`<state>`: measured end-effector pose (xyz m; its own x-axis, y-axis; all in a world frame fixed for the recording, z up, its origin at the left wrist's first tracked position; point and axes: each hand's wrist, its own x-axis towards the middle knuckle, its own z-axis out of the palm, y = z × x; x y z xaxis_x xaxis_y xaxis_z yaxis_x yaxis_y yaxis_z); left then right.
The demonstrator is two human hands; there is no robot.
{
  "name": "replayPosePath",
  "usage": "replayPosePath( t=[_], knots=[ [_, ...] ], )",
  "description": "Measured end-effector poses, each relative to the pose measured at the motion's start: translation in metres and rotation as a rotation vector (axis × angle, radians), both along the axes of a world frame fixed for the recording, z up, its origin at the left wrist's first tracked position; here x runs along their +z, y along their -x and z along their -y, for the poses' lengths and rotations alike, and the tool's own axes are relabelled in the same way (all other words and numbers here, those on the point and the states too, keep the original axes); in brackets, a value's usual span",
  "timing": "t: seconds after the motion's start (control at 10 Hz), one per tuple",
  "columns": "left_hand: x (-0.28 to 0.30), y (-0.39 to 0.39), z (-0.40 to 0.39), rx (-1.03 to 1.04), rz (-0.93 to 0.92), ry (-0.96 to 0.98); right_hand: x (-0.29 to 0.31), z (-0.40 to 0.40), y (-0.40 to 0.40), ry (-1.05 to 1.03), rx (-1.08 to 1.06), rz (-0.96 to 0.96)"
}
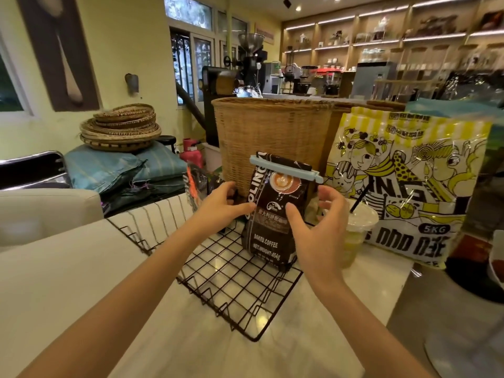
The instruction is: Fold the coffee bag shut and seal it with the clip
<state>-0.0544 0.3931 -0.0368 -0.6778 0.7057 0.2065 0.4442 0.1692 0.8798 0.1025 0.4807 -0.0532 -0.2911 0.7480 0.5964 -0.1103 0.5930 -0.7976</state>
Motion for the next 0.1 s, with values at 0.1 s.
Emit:
replayPosePath(
  t=[0.1],
  knots=[
    [0.0066, -0.0129, 0.0284, 0.098, -0.086, -0.058, 0.0076, 0.0222, 0.0067, -0.075, 0.127, 0.045]
  ],
)
